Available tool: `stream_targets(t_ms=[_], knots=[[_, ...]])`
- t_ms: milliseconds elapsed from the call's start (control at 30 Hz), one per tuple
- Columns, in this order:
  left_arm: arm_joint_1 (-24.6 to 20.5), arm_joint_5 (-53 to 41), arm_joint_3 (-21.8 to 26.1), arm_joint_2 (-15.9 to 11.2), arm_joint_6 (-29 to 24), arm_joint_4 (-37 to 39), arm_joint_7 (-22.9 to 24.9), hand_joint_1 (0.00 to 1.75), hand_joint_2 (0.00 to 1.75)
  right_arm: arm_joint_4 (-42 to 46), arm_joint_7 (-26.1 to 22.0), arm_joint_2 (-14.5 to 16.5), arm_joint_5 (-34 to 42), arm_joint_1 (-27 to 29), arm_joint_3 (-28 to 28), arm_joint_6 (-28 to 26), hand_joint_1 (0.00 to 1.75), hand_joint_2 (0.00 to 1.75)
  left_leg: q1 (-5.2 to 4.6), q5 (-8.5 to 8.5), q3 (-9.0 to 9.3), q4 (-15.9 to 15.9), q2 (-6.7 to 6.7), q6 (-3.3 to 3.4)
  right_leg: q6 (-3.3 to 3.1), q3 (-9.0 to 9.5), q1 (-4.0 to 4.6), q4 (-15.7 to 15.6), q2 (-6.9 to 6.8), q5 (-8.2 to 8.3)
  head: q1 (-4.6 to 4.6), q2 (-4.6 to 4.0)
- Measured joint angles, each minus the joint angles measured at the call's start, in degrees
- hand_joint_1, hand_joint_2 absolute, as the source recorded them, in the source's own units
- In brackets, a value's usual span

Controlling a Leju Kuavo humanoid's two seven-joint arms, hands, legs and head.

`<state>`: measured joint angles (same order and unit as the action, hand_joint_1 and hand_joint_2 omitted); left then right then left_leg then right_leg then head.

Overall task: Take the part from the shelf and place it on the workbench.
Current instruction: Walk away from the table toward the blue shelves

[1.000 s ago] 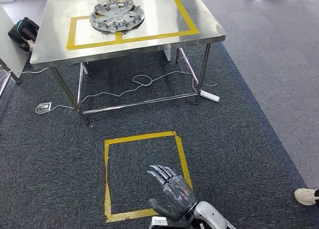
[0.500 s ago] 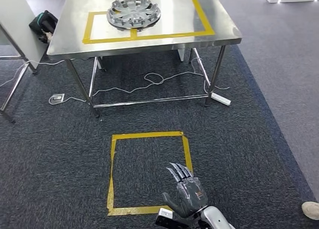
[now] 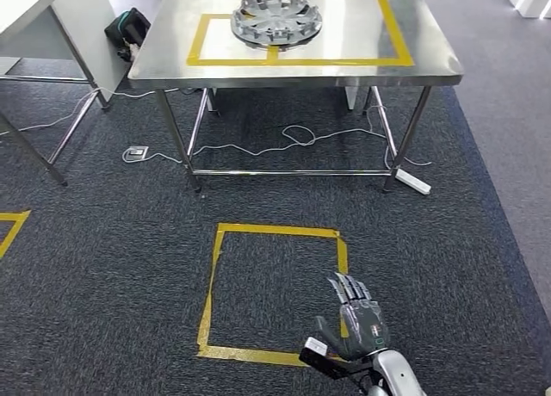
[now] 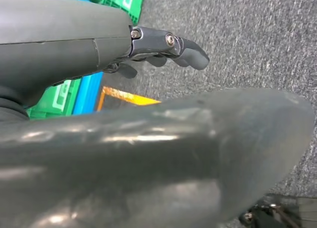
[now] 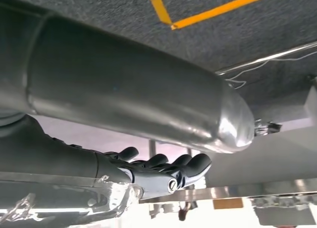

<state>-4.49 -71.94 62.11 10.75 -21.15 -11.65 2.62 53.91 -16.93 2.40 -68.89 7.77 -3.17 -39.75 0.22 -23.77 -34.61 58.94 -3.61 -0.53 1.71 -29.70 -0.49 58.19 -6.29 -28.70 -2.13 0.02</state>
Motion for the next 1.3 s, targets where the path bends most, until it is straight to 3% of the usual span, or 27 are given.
stream_targets(t_ms=[33, 100, 133, 200, 267, 300, 333, 367, 400, 467, 500, 533, 600, 633, 667, 700, 767, 833, 867, 933, 1000, 1067, 1100, 1133, 1200, 1267, 1300], knots=[[-0.1, 0.0, 0.0, 0.1, 0.0, 0.0, 0.0, 0.0, 0.0, -0.4, -0.4, 0.4, -0.1, -0.1, 1.7, 0.0, 0.0, 0.0, -0.22, -0.05, 0.74, -1.3, -0.5, 0.09, 0.37, 0.08, 0.14, -0.1, -0.56, -0.2, -0.13, 0.0], [-0.1, 0.0, 0.1, 0.1, 0.0, 0.0, 0.0, 0.0, 0.0, -1.1, -0.9, 1.0, -0.2, -0.4, 4.5, 0.0, 0.0, 0.0, -0.26, -0.12, 0.61, -1.7, 0.85, 0.41, 1.08, 0.7, 0.18, -0.5, -1.59, -0.39, -0.37, 0.0], [0.0, 0.0, 0.2, 0.1, -0.1, 0.0, 0.0, 0.0, 0.0, -1.3, -1.0, 1.2, -0.2, -0.6, 5.5, 0.0, 0.0, 0.0, -0.16, -0.01, 0.59, -1.8, 1.53, 0.7, 1.44, 0.85, 0.09, -0.3, -1.08, -0.74, -0.4, 0.0], [0.0, 0.0, 0.3, 0.1, -0.1, 0.0, 0.0, 0.0, 0.0, -1.7, -1.2, 1.5, -0.2, -0.7, 6.9, 0.0, 0.0, 0.0, 0.1, 0.34, 0.57, -2.0, 2.86, 1.41, 1.99, -0.36, -0.08, 3.0, 2.12, -3.05, -0.57, 0.01], [-0.2, 0.0, 0.3, 0.2, -0.2, 0.0, 0.0, 0.0, 0.0, -2.3, -1.4, 1.7, -0.4, -0.6, 8.2, -0.1, 0.0, 0.0, 0.05, 0.5, 0.35, -2.0, 4.4, 1.84, 2.09, -4.14, -0.09, 10.8, 5.37, -6.95, -0.72, 0.01], [-0.2, 0.0, 0.3, 0.3, -0.2, 0.0, 0.0, 0.0, 0.0, -2.7, -1.7, 1.9, -0.5, -0.5, 9.1, -0.1, 0.0, 0.0, -0.03, 0.55, 0.25, -2.0, 5.31, 1.96, 2.03, -6.06, -0.04, 14.3, 5.94, -8.18, -0.74, 0.0], [-0.2, 0.0, 0.4, 0.3, -0.2, 0.0, 0.0, 0.0, 0.0, -3.1, -2.0, 2.0, -0.6, -0.6, 10.2, -0.1, 0.0, 0.0, -0.13, 0.58, 0.21, -2.0, 6.26, 2.01, 1.9, -7.27, 0.0, 16.2, 6.16, -8.31, -0.74, 0.0], [-0.2, 0.0, 0.4, 0.3, -0.2, 0.0, 0.0, 0.0, 0.0, -3.4, -2.4, 2.1, -0.7, -0.7, 11.4, -0.1, 0.0, 0.0, -0.21, 0.62, 0.23, -2.0, 7.18, 2.04, 1.72, -7.39, 0.03, 15.7, 6.28, -7.22, -0.74, 0.0], [-0.2, 0.0, 0.6, 0.3, -0.2, 0.0, 0.0, 0.0, 0.0, -3.7, -2.8, 2.1, -0.7, -0.9, 12.9, -0.1, 0.0, 0.0, -0.26, 0.65, 0.28, -2.0, 8.11, 2.03, 1.49, -6.42, 0.05, 13.0, 6.58, -5.22, -0.74, 0.0], [-0.2, 0.1, 0.8, 0.4, -0.3, 0.0, 0.0, 0.0, 0.0, -4.7, -3.7, 2.1, -0.3, -1.6, 16.3, -0.1, 0.0, 0.0, -0.39, 0.77, 0.28, -1.9, 9.8, 1.84, 0.92, -3.03, 0.02, 4.9, 8.96, -1.07, -0.73, 0.0], [-0.2, 0.1, 0.9, 0.4, -0.3, 0.0, 0.0, 0.0, 0.0, -5.4, -4.3, 2.1, 0.1, -2.1, 18.3, -0.1, 0.0, 0.0, -0.43, 0.86, 0.19, -1.8, 10.55, 1.64, 0.73, -1.76, -0.01, 1.8, 10.04, 0.15, -0.72, 0.0], [-0.2, 0.1, 1.0, 0.4, -0.3, 0.0, 0.0, 0.0, 0.0, -6.2, -4.8, 2.1, 0.4, -2.5, 20.2, -0.1, 0.0, 0.0, -0.41, 0.98, 0.03, -1.8, 11.2, 1.36, 0.57, -1.09, 0.02, 0.1, 10.79, 0.67, -0.69, 0.0], [0.0, 0.1, 1.1, 0.4, -0.3, 0.0, 0.0, 0.0, 0.0, -7.8, -5.3, 2.1, 0.7, -3.3, 23.7, -0.1, 0.0, 0.0, -0.29, 1.36, -0.34, -2.0, 12.43, 0.67, 0.25, -0.7, 0.06, -0.5, 9.99, 0.92, -0.68, 0.0], [0.1, 0.1, 1.2, 0.4, -0.3, 0.0, 0.0, 0.0, 0.0, -8.7, -5.6, 2.1, 0.9, -3.8, 25.4, -0.1, 0.0, 0.0, -0.29, 1.35, -0.54, -1.9, 12.22, 0.37, -0.01, -0.54, 0.0, -0.6, 9.36, 1.17, -0.67, 0.0], [0.2, 0.1, 1.3, 0.4, -0.4, 0.0, 0.1, 0.0, 0.0, -9.7, -5.9, 2.0, 1.3, -4.4, 27.1, -0.1, 0.0, 0.0, -0.39, 0.75, -1.03, -1.2, 11.01, 0.07, -0.3, -0.37, -0.14, -0.8, 8.68, 1.46, -0.49, 0.0], [0.1, 0.1, 1.3, 0.4, -0.4, 0.0, 0.2, 0.0, 0.0, -10.9, -6.3, 1.9, 1.9, -4.8, 28.9, -0.1, 0.0, 0.0, -0.47, -0.53, -2.04, 0.8, 9.19, -0.21, -0.55, -0.35, -0.3, -1.1, 7.88, 1.7, -0.26, 0.0], [-0.1, 0.0, 1.3, 0.5, -0.6, 0.0, 0.2, 0.0, 0.0, -13.4, -7.0, 1.4, 2.7, -5.2, 32.5, -0.1, 0.0, 0.0, -0.41, -4.45, -5.51, 7.8, 5.38, -0.77, -0.82, -0.35, -0.3, -1.2, 6.04, 1.76, 0.14, 0.0], [-0.1, 0.0, 1.3, 0.6, -0.6, 0.0, 0.2, 0.0, 0.0, -15.2, -7.4, 1.0, 3.0, -5.3, 35.2, -0.1, 0.0, 0.0, -0.07, -6.48, -8.39, 13.8, 4.27, -1.24, -0.84, -0.37, -0.28, -1.2, 4.09, 1.62, 0.17, 0.0], [-0.1, -0.1, 1.3, 0.6, -0.6, 0.0, 0.2, 0.0, 0.0, -16.0, -7.5, 0.9, 3.1, -5.4, 36.2, -0.1, 0.0, 0.0, 0.09, -5.91, -8.36, 13.9, 4.06, -1.4, -0.76, -0.33, -0.31, -1.2, 3.23, 1.53, 0.18, 0.0], [0.0, -0.1, 1.3, 0.6, -0.7, 0.0, 0.2, 0.0, 0.0, -17.3, -7.6, 0.8, 3.4, -6.0, 37.7, -0.1, 0.0, 0.0, 0.27, -2.47, -4.88, 8.0, 2.95, -1.47, -0.39, -0.03, -0.41, -1.2, 1.76, 1.27, 0.2, 0.0], [-0.2, -0.2, 1.3, 0.7, -0.7, 0.0, 0.2, 0.0, 0.0, -19.2, -7.7, 0.4, 4.4, -6.6, 39.3, -0.1, 0.0, 0.0, 0.01, -0.22, -0.72, 0.6, 0.68, -1.08, 0.31, 0.14, -0.2, -1.1, 0.48, 0.76, 0.22, 0.0], [-0.4, -0.5, 1.3, 0.9, -0.9, 0.0, 0.2, 0.0, 0.0, -21.8, -7.6, -0.5, 5.6, -7.3, 41.6, -0.1, 0.0, 0.0, -0.34, -0.24, 0.63, -1.9, 0.29, -0.17, 1.08, 0.46, 0.04, -1.3, -0.75, 0.18, 0.15, 0.0], [-0.4, -0.6, 1.3, 0.9, -1.0, 0.0, 0.2, 0.0, 0.0, -23.2, -7.5, -1.0, 6.3, -7.6, 42.9, -0.1, 0.0, 0.0, -0.38, -0.24, 0.61, -1.9, 1.23, 0.4, 1.42, 0.89, -0.01, -1.5, -1.43, 0.0, 0.09, 0.0], [-0.3, -0.7, 1.3, 1.0, -1.1, 0.0, 0.2, 0.0, 0.0, -24.6, -7.4, -1.7, 7.1, -7.9, 44.3, -0.1, 0.0, 0.0, -0.37, -0.23, 0.63, -1.9, 1.99, 0.79, 1.8, 1.27, -0.17, -1.5, -1.34, -0.22, 0.07, 0.01], [-0.1, -0.9, 1.3, 1.1, -1.3, 0.0, 0.3, 0.0, 0.0, -27.2, -6.6, -2.7, 8.2, -8.3, 47.1, -0.1, 0.0, 0.0, -0.21, -0.06, 0.7, -2.1, 3.26, 1.56, 2.35, 0.75, -0.42, 0.7, 1.5, -2.11, -0.17, 0.01], [-0.3, -1.0, 1.4, 1.2, -1.5, 0.0, 0.3, 0.0, 0.0, -29.7, -4.8, -3.4, 9.0, -8.2, 49.6, 0.1, 0.0, 0.0, -0.16, -0.01, 0.64, -2.1, 4.55, 2.11, 2.48, -2.64, -0.44, 7.8, 5.19, -6.1, -0.51, 0.0], [-0.4, -1.0, 1.4, 1.3, -1.6, 0.0, 0.3, 0.0, 0.0, -30.8, -3.7, -3.6, 9.6, -8.2, 50.9, 0.4, 0.0, 0.0, -0.22, 0.0, 0.6, -2.1, 5.34, 2.25, 2.42, -4.79, -0.38, 11.8, 5.88, -7.76, -0.6, 0.0]])
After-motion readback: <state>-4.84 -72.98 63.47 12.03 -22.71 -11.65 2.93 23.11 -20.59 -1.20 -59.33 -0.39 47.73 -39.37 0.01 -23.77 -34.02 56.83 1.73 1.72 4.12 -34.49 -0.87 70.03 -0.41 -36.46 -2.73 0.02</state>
